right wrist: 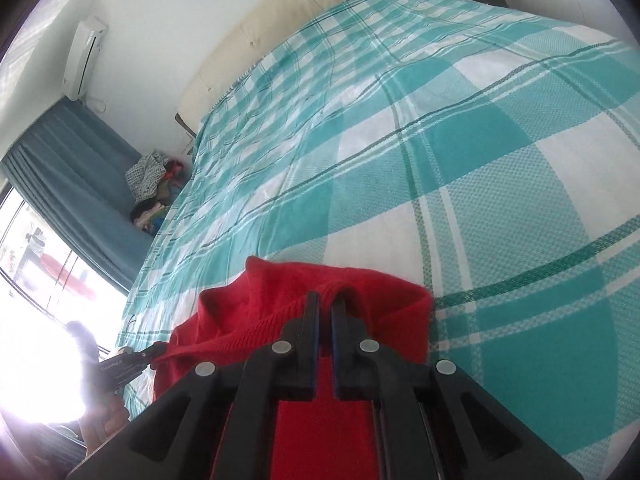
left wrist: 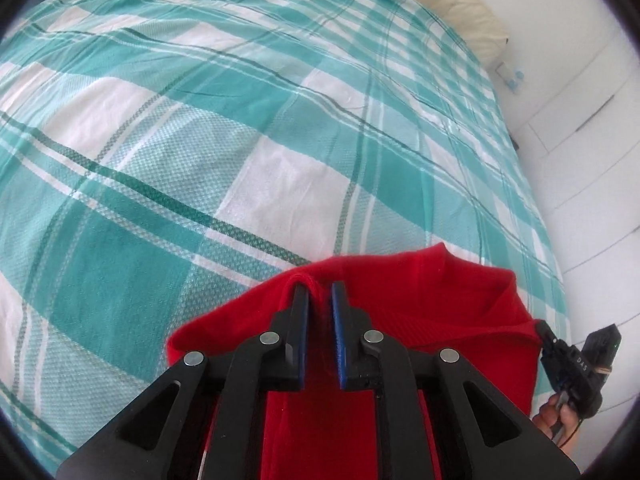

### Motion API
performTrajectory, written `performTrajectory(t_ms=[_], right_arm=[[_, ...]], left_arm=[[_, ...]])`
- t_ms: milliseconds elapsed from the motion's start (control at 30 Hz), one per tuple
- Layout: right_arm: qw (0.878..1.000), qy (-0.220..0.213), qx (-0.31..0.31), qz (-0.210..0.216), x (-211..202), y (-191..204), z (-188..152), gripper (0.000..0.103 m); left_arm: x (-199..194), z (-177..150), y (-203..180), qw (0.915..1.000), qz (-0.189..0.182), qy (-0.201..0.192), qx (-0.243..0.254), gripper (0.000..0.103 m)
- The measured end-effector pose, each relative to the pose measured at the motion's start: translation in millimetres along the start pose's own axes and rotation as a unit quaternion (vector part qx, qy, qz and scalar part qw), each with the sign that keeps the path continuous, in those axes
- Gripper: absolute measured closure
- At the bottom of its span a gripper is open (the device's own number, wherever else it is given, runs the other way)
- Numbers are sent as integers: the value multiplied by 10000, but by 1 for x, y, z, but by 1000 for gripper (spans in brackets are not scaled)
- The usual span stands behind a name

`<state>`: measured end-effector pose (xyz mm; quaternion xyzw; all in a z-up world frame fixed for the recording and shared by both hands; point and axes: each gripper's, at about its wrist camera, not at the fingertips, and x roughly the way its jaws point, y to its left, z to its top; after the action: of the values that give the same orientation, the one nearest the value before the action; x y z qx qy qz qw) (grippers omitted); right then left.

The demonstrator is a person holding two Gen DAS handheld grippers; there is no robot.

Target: Fold small clothes

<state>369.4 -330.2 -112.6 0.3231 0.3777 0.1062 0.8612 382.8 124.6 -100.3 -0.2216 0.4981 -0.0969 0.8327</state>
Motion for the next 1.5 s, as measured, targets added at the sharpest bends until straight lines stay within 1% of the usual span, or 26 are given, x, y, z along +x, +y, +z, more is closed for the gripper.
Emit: performTrajectory(t_ms=[33,67,100,133,167,200,267,333,367,433,467,533,567,600,633,700,767,833,867,967,1100,1167,1300,1500], right_arm=[[10000,-82,39,31,1,-3,1,91],[9998,-202,55,19,0,-4,2,87],[9994,-351,56,-45,-4,-5,2,74],[9987,-489,69,-86,-10,-6,3,63],[9982,-591,81,-115,-16,-6,3,60],[9976,-666,37,-201,-24,-6,3,58],[9959,-757,-242,-437,-40,-2,0,58],[9922,-773,-689,-700,-59,8,-12,58],[9896,-769,-931,-784,-70,13,-21,58],[9827,-727,-1382,-1000,-94,24,-48,51],[9790,-700,-1572,-1097,-106,29,-64,50],[9720,-625,-1891,-1242,-128,39,-101,48],[9694,-566,-2002,-1307,-137,43,-121,46],[9675,-493,-2073,-1361,-144,46,-140,42],[9659,-426,-2125,-1418,-149,49,-158,41],[9619,-335,-2226,-1551,-154,54,-191,41],[9593,-298,-2252,-1676,-154,52,-215,41],[9574,-334,-2207,-1831,-149,47,-230,41],[9558,-392,-2187,-1927,-147,45,-235,41],[9611,-491,-1894,-1948,-146,37,-240,41],[9610,-526,-1880,-1959,-147,36,-242,40],[9606,-476,-1895,-1978,-143,35,-242,37],[9552,-431,-2040,-2098,-137,39,-243,33],[9555,-453,-2021,-2100,-136,40,-244,32]], left_arm=[[0,3,3,9999,-126,4,-117,82],[-4,4,6,9997,-132,-75,-186,63],[-12,5,9,9995,33,-236,-219,32],[-24,4,14,9984,206,-466,-225,21],[-36,3,19,9969,311,-693,-204,11],[-47,2,25,9958,369,-827,-142,10],[-63,-2,40,9950,550,-828,77,10],[-77,-17,60,9916,937,-824,350,9],[-82,-27,70,9889,1138,-792,532,7],[-86,-52,88,9827,1462,-653,936,7],[-87,-65,97,9791,1575,-578,1146,7],[-87,-88,111,9718,1646,-474,1619,7],[-85,-97,116,9675,1663,-444,1854,4],[-84,-103,120,9641,1661,-448,2021,0],[-84,-107,123,9641,1587,-494,2073,0],[-84,-106,127,9675,1464,-517,1994,0],[-81,-104,127,9672,1499,-482,1996,0],[-80,-108,125,9648,1555,-537,2052,0],[-79,-107,125,9643,1578,-511,2063,0],[-78,-107,124,9644,1583,-496,2059,0],[-77,-106,125,9644,1581,-497,2059,0],[-77,-106,125,9644,1581,-497,2059,0],[-77,-106,125,9644,1581,-498,2059,0],[-76,-106,124,9644,1581,-498,2059,0]])
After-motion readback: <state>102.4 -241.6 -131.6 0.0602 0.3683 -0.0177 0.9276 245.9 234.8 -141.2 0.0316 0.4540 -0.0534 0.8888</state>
